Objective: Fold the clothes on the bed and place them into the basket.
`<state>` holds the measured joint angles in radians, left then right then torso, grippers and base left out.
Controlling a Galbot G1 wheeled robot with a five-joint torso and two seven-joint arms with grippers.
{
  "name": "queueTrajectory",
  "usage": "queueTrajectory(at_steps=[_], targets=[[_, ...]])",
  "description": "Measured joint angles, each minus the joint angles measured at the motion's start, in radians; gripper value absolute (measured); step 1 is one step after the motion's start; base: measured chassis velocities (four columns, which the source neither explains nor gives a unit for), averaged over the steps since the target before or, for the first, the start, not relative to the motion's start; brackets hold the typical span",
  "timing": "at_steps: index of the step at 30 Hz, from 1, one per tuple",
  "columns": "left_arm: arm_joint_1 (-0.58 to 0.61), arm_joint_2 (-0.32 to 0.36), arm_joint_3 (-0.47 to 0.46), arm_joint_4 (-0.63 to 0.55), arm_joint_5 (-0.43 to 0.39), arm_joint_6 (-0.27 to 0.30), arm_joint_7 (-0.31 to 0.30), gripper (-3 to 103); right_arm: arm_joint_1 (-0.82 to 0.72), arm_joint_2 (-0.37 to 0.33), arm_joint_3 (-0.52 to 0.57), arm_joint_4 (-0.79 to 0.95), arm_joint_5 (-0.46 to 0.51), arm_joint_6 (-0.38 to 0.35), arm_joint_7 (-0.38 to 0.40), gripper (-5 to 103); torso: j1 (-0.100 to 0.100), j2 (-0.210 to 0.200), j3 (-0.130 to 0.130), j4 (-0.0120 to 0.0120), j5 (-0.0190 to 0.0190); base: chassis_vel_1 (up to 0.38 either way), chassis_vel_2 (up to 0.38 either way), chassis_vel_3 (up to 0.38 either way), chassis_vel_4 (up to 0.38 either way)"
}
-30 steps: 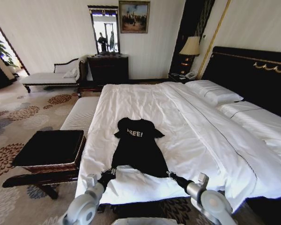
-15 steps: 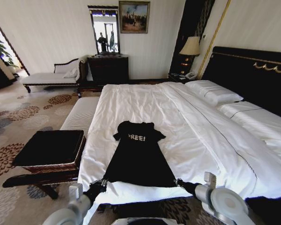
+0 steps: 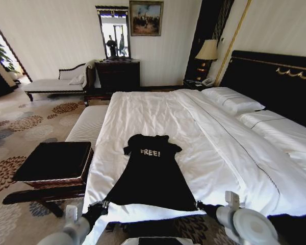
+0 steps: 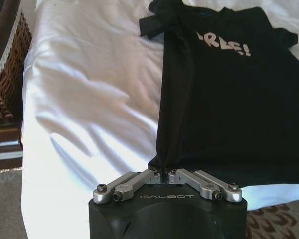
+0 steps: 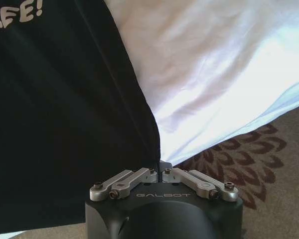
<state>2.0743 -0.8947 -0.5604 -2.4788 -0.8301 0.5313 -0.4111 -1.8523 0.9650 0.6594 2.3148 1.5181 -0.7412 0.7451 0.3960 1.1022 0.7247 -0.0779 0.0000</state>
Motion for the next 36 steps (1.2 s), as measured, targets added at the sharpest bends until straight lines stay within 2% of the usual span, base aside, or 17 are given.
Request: queueTrajectory(at_steps=[6, 10, 14, 17, 24, 26, 27, 28, 30, 31, 32, 33, 35, 36], targets=[[0.056, -0.029, 0.016, 0.013, 0.072, -0.006, 0.006, 2, -0.008, 0.007, -0.022, -0.004, -0.020, 0.001, 0.017, 0, 0.000, 0.000, 0.000, 0.0003, 0.0000, 0.000, 0.000, 0.000, 0.000], [0.116, -0.048, 0.023, 0.024, 0.154, -0.025, 0.024, 2, -0.008, 0.002, -0.041, -0.015, -0.048, 0.003, 0.031, 0, 0.000, 0.000, 0.000, 0.0002, 0.0000, 0.000, 0.000, 0.000, 0.000], [0.115, -0.058, 0.043, 0.050, 0.194, -0.037, 0.029, 2, 0.005, 0.005, -0.060, -0.034, -0.073, 0.003, 0.015, 0, 0.000, 0.000, 0.000, 0.0001, 0.0000, 0.000, 0.000, 0.000, 0.000], [0.063, -0.078, 0.095, 0.082, 0.266, -0.037, 0.015, 2, 0.034, 0.026, -0.087, -0.058, -0.109, 0.004, -0.012, 0, 0.000, 0.000, 0.000, 0.0000, -0.0002, 0.000, 0.000, 0.000, 0.000], [0.008, -0.090, 0.123, 0.100, 0.279, -0.010, 0.002, 2, 0.037, 0.043, -0.094, -0.076, -0.166, 0.005, -0.046, 0, 0.000, 0.000, 0.000, 0.0000, 0.0000, 0.000, 0.000, 0.000, 0.000], [-0.002, -0.090, 0.128, 0.105, 0.276, -0.001, -0.006, 2, 0.039, 0.045, -0.094, -0.077, -0.166, 0.005, -0.053, -3, 0.000, 0.000, 0.000, -0.0001, 0.0000, 0.000, 0.000, 0.000, 0.000], [-0.010, -0.090, 0.132, 0.106, 0.274, 0.004, -0.015, -1, 0.042, 0.047, -0.094, -0.077, -0.159, 0.005, -0.060, 1, 0.000, 0.000, 0.000, 0.0000, 0.0000, 0.000, 0.000, 0.000, 0.000], [-0.018, -0.093, 0.135, 0.106, 0.275, 0.010, -0.021, 4, 0.046, 0.050, -0.096, -0.075, -0.151, 0.005, -0.063, 1, 0.000, 0.000, 0.000, 0.0000, -0.0001, 0.000, 0.000, 0.000, 0.000], [-0.030, -0.098, 0.138, 0.088, 0.277, 0.035, -0.026, 15, 0.053, 0.056, -0.103, -0.069, -0.145, 0.005, -0.063, 12, 0.000, 0.000, 0.000, 0.0000, 0.0000, 0.000, 0.000, 0.000, 0.000], [-0.030, -0.098, 0.138, 0.088, 0.277, 0.035, -0.026, 15, 0.053, 0.056, -0.103, -0.069, -0.145, 0.005, -0.063, 12, 0.000, 0.000, 0.000, 0.0000, 0.0000, 0.000, 0.000, 0.000, 0.000], [-0.029, -0.099, 0.138, 0.077, 0.276, 0.048, -0.026, 20, 0.054, 0.057, -0.105, -0.065, -0.143, 0.005, -0.059, 17, 0.000, 0.000, 0.000, 0.0000, 0.0001, 0.000, 0.000, 0.000, 0.000], [-0.023, -0.099, 0.138, 0.070, 0.278, 0.056, -0.026, 20, 0.053, 0.056, -0.105, -0.062, -0.137, 0.005, -0.055, 22, 0.000, 0.000, 0.000, 0.0000, 0.0000, 0.000, 0.000, 0.000, 0.000], [-0.003, -0.099, 0.133, 0.062, 0.293, 0.059, -0.025, 30, 0.049, 0.050, -0.095, -0.053, -0.111, 0.005, -0.041, 33, 0.000, 0.000, 0.000, 0.0003, 0.0001, 0.000, 0.000, 0.000, 0.000], [-0.003, -0.099, 0.133, 0.062, 0.293, 0.059, -0.025, 30, 0.049, 0.050, -0.095, -0.053, -0.111, 0.005, -0.041, 33, 0.000, 0.000, 0.000, 0.0003, 0.0001, 0.000, 0.000, 0.000, 0.000]])
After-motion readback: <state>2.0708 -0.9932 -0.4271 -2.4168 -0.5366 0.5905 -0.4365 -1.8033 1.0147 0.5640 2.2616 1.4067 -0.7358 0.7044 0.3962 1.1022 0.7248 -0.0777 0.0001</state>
